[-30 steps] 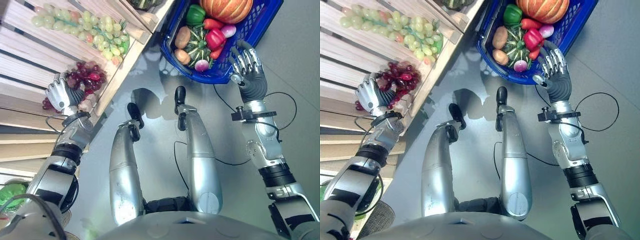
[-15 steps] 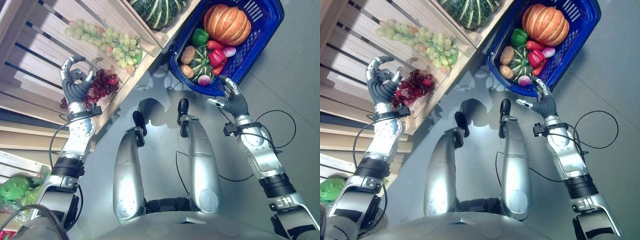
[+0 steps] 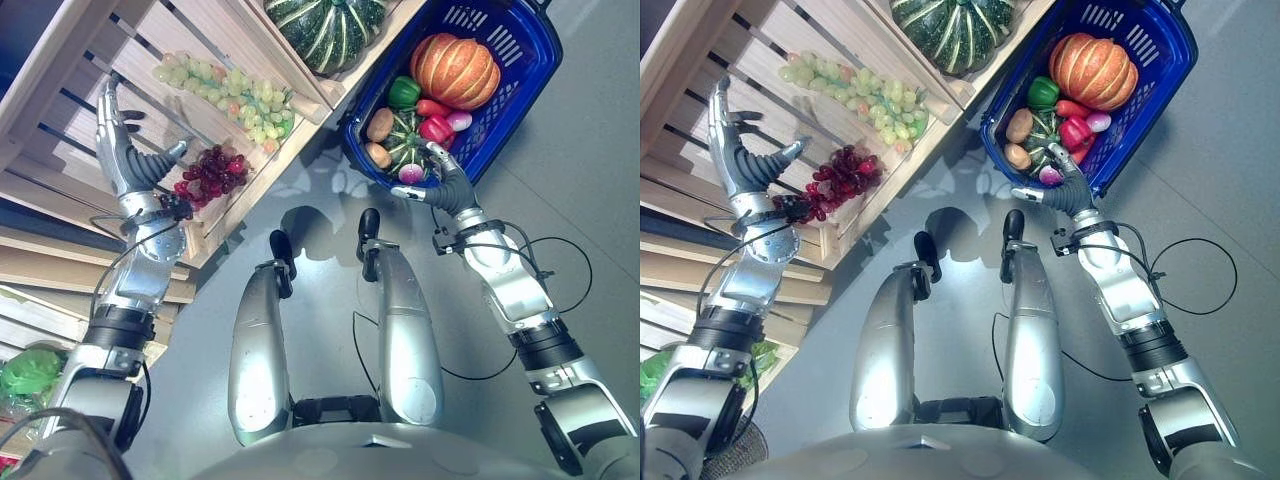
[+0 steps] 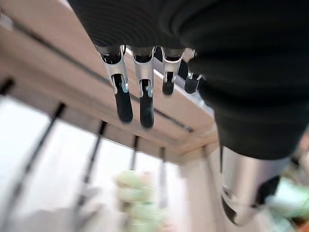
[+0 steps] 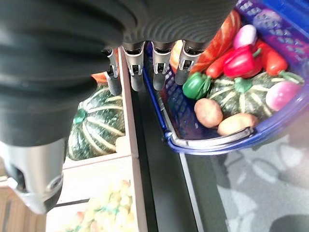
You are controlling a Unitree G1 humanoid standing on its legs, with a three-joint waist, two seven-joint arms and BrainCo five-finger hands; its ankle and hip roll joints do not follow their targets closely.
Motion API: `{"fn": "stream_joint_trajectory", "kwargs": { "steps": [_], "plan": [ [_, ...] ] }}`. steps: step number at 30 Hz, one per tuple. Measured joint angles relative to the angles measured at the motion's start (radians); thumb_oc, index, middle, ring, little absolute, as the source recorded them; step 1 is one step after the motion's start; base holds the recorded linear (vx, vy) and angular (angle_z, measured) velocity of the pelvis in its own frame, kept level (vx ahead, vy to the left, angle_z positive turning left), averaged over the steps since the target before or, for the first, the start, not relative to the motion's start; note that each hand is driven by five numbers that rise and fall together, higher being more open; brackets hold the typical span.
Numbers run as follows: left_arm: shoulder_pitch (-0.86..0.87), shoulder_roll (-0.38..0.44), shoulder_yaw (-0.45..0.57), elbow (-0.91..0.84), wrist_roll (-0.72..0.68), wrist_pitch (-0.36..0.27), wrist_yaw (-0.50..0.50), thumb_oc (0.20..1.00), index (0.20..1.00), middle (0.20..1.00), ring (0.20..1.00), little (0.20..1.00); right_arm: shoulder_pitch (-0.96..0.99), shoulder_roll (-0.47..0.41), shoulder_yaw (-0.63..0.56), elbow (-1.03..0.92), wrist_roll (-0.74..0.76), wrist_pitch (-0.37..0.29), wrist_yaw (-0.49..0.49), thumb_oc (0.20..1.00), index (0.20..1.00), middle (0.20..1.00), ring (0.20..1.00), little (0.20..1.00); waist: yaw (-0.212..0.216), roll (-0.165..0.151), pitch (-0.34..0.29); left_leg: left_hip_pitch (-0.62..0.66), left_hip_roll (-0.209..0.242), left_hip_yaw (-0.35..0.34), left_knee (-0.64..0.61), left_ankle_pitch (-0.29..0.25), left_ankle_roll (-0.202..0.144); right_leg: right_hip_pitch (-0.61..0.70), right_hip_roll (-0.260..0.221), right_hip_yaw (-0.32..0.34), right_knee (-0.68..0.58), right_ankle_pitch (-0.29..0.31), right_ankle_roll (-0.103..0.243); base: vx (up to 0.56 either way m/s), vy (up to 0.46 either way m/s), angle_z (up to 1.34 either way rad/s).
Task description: Pick up fruits and vegetables into the basket
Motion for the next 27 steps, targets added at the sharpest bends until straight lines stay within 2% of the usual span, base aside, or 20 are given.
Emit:
{"fn": "stream_joint_trajectory", "kwargs": {
  "steps": [2,6,8,12,18,23,27],
  "plan": [
    [-0.009,0.017,-0.027,0.024,0.06,0.093,-0.003,1.0,1.0,1.0,1.0,1.0,0.016,-0.014,-0.003,0.0,0.02,-0.011,-0.012,1.0,1.0,1.0,1.0,1.0,-0.005,0.0,0.0,-0.005,0.001,0.009,0.0,-0.003,-0.001,-0.013,0.003,0.009,0.0,0.0,0.0,0.0,0.0,-0.1],
    [-0.024,0.025,-0.074,0.072,0.097,0.169,-0.011,1.0,1.0,1.0,1.0,1.0,0.039,-0.031,-0.01,0.0,0.044,-0.03,-0.015,1.0,1.0,1.0,1.0,1.0,-0.023,0.0,0.0,-0.021,0.004,0.011,0.001,-0.007,-0.006,-0.031,0.01,0.011,-0.003,0.0,0.0,-0.01,-0.004,-0.07],
    [-0.029,0.024,-0.106,0.121,0.099,0.187,-0.012,1.0,1.0,1.0,1.0,1.0,0.038,-0.032,-0.01,0.002,0.054,-0.056,-0.017,1.0,1.0,1.0,1.0,1.0,-0.031,0.0,0.0,-0.035,0.018,0.025,0.012,-0.014,-0.006,-0.047,0.02,0.018,-0.001,0.001,0.0,-0.01,-0.02,-0.19],
    [-0.041,0.008,-0.143,0.177,0.088,0.187,-0.018,1.0,1.0,1.0,1.0,1.0,0.048,-0.033,-0.01,0.012,0.072,-0.095,-0.032,1.0,1.0,1.0,1.0,1.0,-0.051,0.0,0.0,-0.045,0.021,0.023,0.014,-0.019,-0.011,-0.058,0.027,0.021,0.0,0.001,0.0,-0.01,-0.018,-0.05],
    [-0.074,-0.055,-0.161,0.268,0.009,0.159,-0.029,1.0,1.0,1.0,1.0,1.0,0.047,-0.033,-0.008,0.032,0.075,-0.129,-0.037,1.0,1.0,1.0,1.0,1.0,-0.052,0.0,0.0,-0.061,0.032,0.034,0.014,-0.023,-0.011,-0.078,0.034,0.03,-0.004,0.0,0.0,-0.01,-0.036,-0.04],
    [-0.096,-0.126,-0.16,0.327,-0.12,0.109,-0.098,1.0,1.0,1.0,1.0,1.0,0.026,-0.032,-0.004,0.045,0.081,-0.129,-0.043,1.0,1.0,1.0,1.0,1.0,-0.059,0.0,0.0,-0.094,0.035,0.032,0.015,-0.023,-0.011,-0.109,0.037,0.027,0.0,0.0,0.0,0.0,-0.015,0.0],
    [-0.117,-0.156,-0.162,0.348,-0.137,0.104,-0.097,1.0,1.0,1.0,1.0,1.0,0.015,-0.032,0.0,0.059,0.081,-0.129,-0.052,1.0,1.0,1.0,1.0,1.0,-0.062,0.0,0.0,-0.095,0.034,0.032,0.013,-0.023,-0.012,-0.11,0.036,0.027,-0.002,0.0,0.0,0.0,0.0,0.0]
  ]
}}
